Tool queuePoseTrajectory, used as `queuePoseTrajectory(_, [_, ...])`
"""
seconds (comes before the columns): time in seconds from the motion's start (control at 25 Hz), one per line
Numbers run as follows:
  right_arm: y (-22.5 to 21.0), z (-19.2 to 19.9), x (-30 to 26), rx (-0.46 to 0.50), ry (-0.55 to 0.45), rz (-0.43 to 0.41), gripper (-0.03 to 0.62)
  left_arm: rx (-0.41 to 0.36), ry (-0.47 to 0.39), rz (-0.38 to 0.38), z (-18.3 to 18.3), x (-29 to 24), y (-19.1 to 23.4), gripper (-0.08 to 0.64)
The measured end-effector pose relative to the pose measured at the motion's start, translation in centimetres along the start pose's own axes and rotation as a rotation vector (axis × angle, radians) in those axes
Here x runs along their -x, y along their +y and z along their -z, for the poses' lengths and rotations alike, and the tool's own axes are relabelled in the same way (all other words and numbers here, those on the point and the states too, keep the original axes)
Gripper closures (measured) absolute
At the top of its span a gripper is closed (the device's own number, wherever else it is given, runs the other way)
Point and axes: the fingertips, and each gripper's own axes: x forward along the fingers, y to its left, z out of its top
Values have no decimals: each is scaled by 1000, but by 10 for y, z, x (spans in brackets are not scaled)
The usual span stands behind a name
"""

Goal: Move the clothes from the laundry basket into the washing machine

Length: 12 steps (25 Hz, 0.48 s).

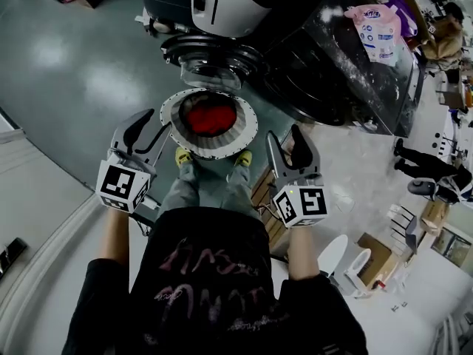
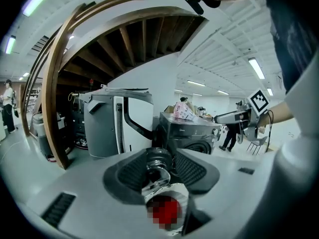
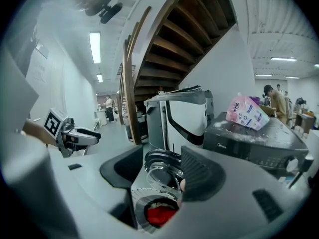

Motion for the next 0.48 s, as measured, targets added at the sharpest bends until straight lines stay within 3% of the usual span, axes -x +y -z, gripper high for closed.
queuePoseTrajectory(0.48, [-24, 24, -25, 29, 65, -174, 350, -11, 92, -47, 23, -23, -29, 370])
